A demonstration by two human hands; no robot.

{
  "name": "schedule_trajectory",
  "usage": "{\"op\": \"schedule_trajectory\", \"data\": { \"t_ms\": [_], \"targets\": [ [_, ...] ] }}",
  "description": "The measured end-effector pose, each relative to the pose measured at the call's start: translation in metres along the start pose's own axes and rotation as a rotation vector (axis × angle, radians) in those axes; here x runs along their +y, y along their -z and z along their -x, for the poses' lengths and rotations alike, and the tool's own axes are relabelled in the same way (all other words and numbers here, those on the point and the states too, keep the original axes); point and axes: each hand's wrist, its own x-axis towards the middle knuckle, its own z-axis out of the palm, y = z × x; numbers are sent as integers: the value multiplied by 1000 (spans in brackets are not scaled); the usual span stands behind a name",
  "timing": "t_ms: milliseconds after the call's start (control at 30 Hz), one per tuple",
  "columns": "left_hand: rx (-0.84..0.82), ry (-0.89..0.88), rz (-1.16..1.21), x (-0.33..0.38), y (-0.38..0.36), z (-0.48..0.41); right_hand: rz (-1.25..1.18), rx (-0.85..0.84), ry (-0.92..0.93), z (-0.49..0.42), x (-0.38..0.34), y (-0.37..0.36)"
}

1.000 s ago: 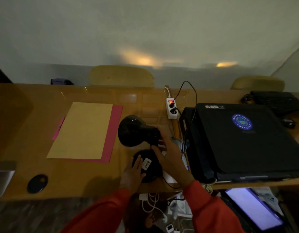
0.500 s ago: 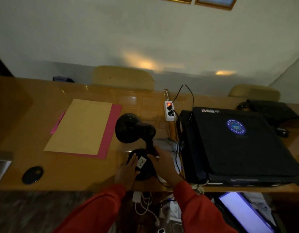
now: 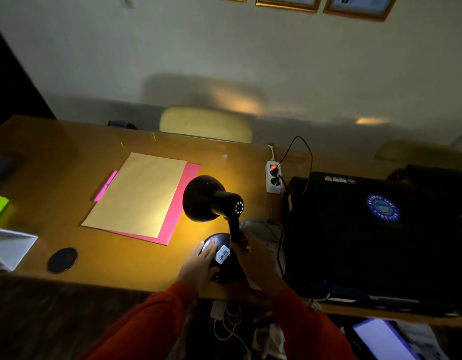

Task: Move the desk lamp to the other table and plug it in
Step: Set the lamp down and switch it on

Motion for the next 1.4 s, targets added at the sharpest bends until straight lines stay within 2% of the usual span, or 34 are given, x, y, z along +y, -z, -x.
{"op": "schedule_trajectory", "data": {
  "t_ms": [367, 633, 833, 1067, 1167, 1233, 1400],
  "targets": [
    [4, 41, 133, 5, 4, 6, 4, -29, 50, -4, 2, 4],
    [-11, 52, 120, 6, 7, 7, -27, -51, 27, -3, 0, 5],
    [-16, 70, 1, 7, 7, 6, -29, -34, 34, -1, -1, 5],
    [-3, 35, -420, 21, 18, 10, -22, -25, 30, -2, -1, 5],
    [22, -6, -436, 18, 9, 6, -31, -64, 5, -1, -5, 7],
    [-150, 41, -442, 18, 5, 2, -39, -73, 2, -1, -6, 7],
    [-174, 40, -370, 19, 14, 4, -27, -88, -5, -5, -7, 10]
  ]
}}
